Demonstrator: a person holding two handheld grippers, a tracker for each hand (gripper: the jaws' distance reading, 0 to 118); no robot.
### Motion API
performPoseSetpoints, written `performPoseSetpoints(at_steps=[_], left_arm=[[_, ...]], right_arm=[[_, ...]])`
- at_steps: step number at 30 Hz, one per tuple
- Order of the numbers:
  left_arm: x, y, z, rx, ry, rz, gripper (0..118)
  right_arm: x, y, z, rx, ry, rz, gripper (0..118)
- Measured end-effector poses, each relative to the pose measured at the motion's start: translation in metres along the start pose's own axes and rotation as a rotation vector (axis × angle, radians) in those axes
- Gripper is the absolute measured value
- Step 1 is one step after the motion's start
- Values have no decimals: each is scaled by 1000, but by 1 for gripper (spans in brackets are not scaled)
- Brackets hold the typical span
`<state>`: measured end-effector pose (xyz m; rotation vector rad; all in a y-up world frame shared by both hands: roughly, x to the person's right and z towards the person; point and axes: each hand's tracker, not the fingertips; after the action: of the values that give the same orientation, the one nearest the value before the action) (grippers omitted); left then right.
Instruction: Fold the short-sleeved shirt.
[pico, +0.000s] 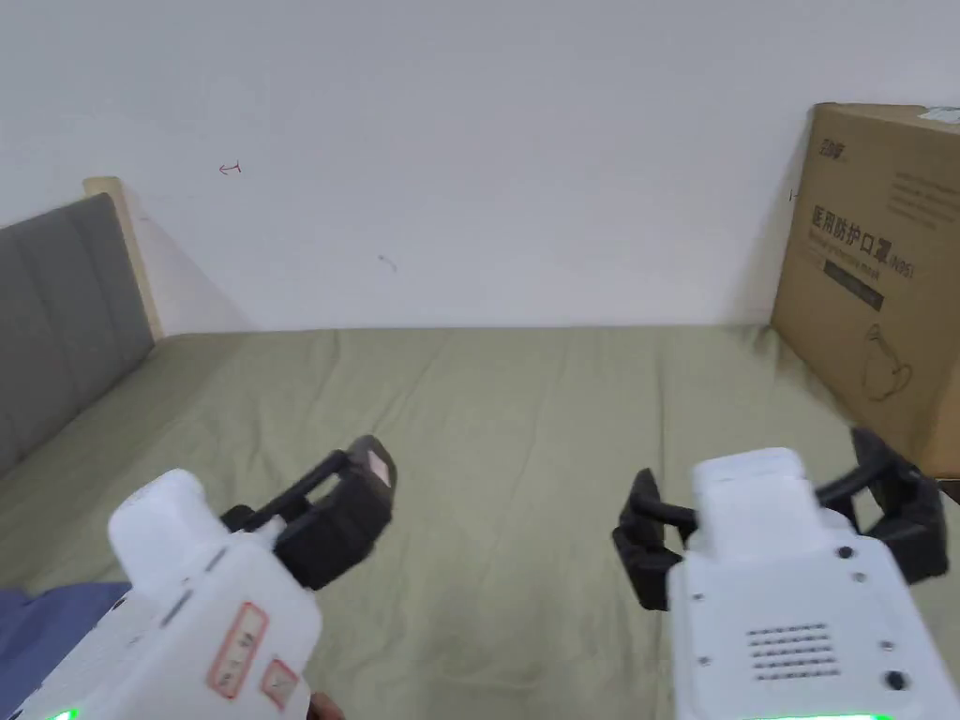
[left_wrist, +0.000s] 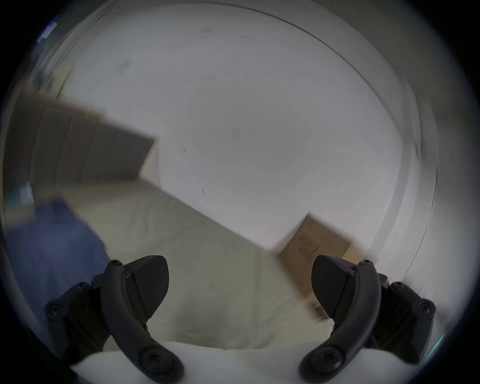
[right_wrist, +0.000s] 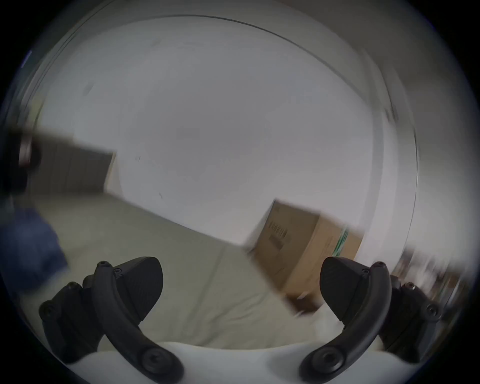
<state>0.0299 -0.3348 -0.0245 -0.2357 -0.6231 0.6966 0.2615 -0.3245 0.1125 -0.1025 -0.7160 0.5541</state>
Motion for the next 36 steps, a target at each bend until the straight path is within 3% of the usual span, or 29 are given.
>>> performPoseSetpoints(at_steps=[2, 4, 6, 8, 10, 12, 17, 19, 21, 23, 26, 28, 31, 33, 34, 35, 36], left_arm=[[-30, -6, -3, 0, -48, 318, 112], [-56, -20, -4, -18, -37, 552, 112], [-73, -32, -3, -39, 6, 642, 112], [-88, -42, 0, -51, 66, 711, 112], [-88, -39, -1, -58, 81, 687, 112], [-74, -25, -4, -60, 87, 523, 112], [9, 4, -8, -24, 90, -245, 113], [31, 0, -5, -4, 61, -504, 115], [45, -16, -4, -4, 140, -755, 116], [49, -34, -7, -24, 252, -905, 116], [41, -41, -9, -109, 171, -826, 116], [41, -38, -9, -99, 161, -724, 115], [46, -25, -9, -89, 202, -712, 106], [49, -20, -7, -56, 213, -714, 83], [50, -20, -4, -49, 214, -716, 54], [51, -19, -1, -33, 213, -717, 31], [51, -20, 0, -29, 213, -720, 11]], right_arm=[[-30, 3, 6, 72, -17, 303, 118], [-54, -3, 13, 112, 5, 537, 118], [-71, -13, 21, 138, 63, 669, 118], [-83, -20, 23, 96, 152, 672, 118], [-84, -19, 19, 43, 201, 562, 118], [-70, -12, 10, -33, 220, 337, 118], [-1, -8, -20, -220, 287, -449, 118], [13, -27, -23, -266, 240, -614, 118], [17, -49, -26, -362, 157, -647, 118], [22, -66, -23, -394, 149, -694, 118], [32, -64, -15, -363, 88, -718, 118], [34, -54, -11, -299, 54, -639, 118], [31, -39, -11, -283, 29, -492, 118], [33, -38, -6, -254, 37, -508, 115], [34, -37, -3, -235, 46, -521, 108], [34, -35, -2, -231, 44, -524, 93], [34, -35, 0, -220, 40, -524, 63]])
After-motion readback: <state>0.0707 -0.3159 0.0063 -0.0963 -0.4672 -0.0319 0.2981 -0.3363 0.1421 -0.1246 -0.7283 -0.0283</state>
